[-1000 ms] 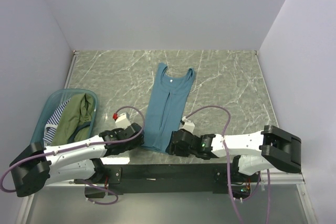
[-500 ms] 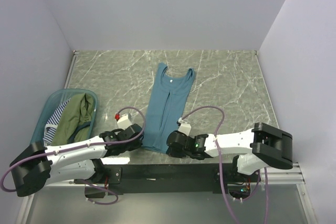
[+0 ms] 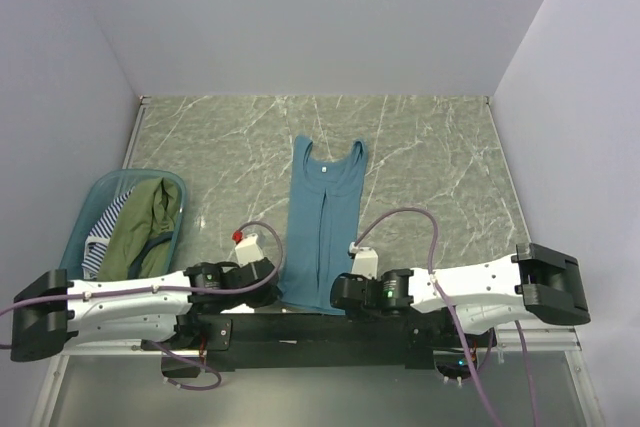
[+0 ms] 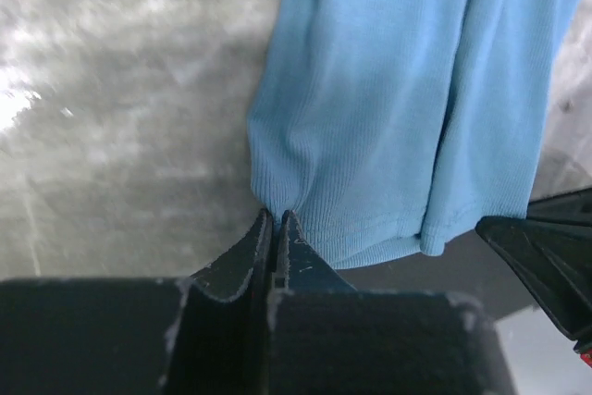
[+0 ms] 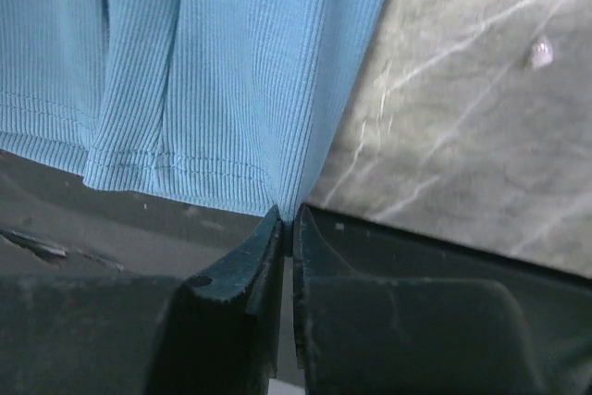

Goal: Fold and stack the tank tops

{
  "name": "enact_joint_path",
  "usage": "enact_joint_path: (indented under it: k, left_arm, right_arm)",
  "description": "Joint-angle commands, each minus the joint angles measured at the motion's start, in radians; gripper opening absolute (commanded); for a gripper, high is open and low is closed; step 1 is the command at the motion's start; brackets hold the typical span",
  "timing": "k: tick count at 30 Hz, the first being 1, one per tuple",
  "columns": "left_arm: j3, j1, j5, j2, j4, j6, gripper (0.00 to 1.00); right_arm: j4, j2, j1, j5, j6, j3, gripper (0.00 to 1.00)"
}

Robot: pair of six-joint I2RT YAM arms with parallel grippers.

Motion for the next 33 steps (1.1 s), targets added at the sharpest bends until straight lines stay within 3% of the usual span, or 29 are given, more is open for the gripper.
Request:
enact_joint_path:
  k: [1, 10, 20, 26, 29, 30, 32, 33]
  left_arm:
    - [0.059, -0.031, -0.038, 0.005, -0.045, -0.059, 0.01]
    - [0.24, 0.004, -0.205, 0.034, -0.133, -0.004, 0.01]
    - [0.386, 0.284, -0.186, 0.205, 0.033, 0.231, 0.01]
    - [0.558, 0.464, -0.105, 0.44, 0.128, 0.382, 0.0]
    - [0.654, 0.565, -0.019, 0.584, 0.183, 0.459, 0.01]
    - [0.712, 0.582, 0.001, 0.663, 0.185, 0.471, 0.0]
    - [0.772, 0.628, 0.026, 0.731, 0.243, 0.533, 0.15]
    - [0.797, 0.645, 0.087, 0.805, 0.26, 0.551, 0.25]
  right_arm:
    - [-0.15, 0.013, 0.023, 0.076, 0.027, 0.068, 0.05]
    - [-0.249, -0.025, -0.048, 0.202, -0.045, 0.197, 0.06]
    - [-0.099, 0.007, -0.353, 0.199, -0.343, 0.281, 0.02]
    - [-0.001, 0.105, -0.583, 0.115, -0.556, 0.401, 0.01]
    - [0.053, 0.2, -0.689, 0.021, -0.64, 0.475, 0.1]
    - [0.065, 0.229, -0.712, 0.007, -0.654, 0.495, 0.19]
    - [0.073, 0.304, -0.765, -0.019, -0.682, 0.548, 0.27]
    - [0.091, 0.328, -0.781, -0.037, -0.697, 0.562, 0.37]
